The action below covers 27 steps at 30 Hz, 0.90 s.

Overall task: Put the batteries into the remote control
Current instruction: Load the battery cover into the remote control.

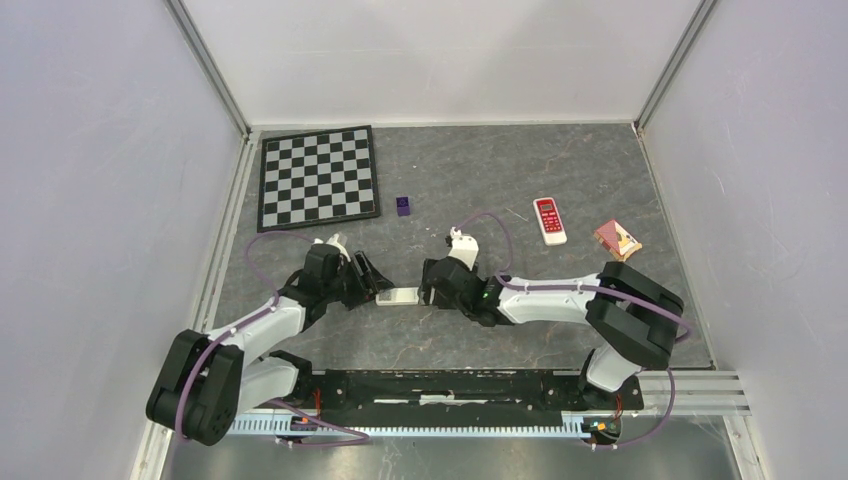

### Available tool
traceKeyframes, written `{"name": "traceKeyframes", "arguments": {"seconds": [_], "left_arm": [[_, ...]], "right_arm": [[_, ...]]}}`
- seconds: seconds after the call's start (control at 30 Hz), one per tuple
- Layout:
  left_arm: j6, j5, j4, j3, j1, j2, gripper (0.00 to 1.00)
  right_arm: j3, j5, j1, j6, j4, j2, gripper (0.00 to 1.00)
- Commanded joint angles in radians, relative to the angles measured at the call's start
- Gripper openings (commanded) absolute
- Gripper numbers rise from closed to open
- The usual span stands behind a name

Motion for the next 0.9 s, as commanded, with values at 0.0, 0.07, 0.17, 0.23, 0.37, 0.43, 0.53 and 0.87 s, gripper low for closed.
{"name": "traceKeyframes", "arguments": {"seconds": [0.0,0.07,0.17,0.23,0.37,0.43,0.53,0.87], "left_arm": [[0.015,-0.034,-0.126,-0.029,-0.003,0.007,0.71],[0.021,-0.045,-0.138,-0.03,-0.003,0.007,0.72],[0.023,-0.059,-0.149,-0.027,-0.002,0.004,0.7],[0.023,-0.063,-0.151,-0.025,-0.003,0.005,0.68],[0.027,-0.061,-0.15,-0.016,-0.003,0.021,0.62],[0.029,-0.059,-0.149,-0.014,-0.003,0.032,0.59],[0.029,-0.044,-0.132,-0.014,-0.004,0.046,0.56],[0.023,-0.006,-0.106,-0.02,-0.003,0.06,0.51]], "right_arm": [[-0.02,-0.019,-0.03,-0.092,-0.037,-0.035,0.78],[-0.024,-0.013,-0.038,-0.122,-0.048,-0.036,0.74],[-0.002,-0.01,-0.045,-0.172,-0.063,-0.032,0.61],[0.035,-0.022,-0.046,-0.215,-0.077,-0.015,0.52],[0.087,-0.068,-0.045,-0.227,-0.099,0.026,0.42],[0.094,-0.087,-0.045,-0.21,-0.105,0.04,0.4],[0.087,-0.101,-0.043,-0.173,-0.115,0.048,0.36],[0.078,-0.081,-0.016,-0.079,-0.151,0.049,0.27]]}}
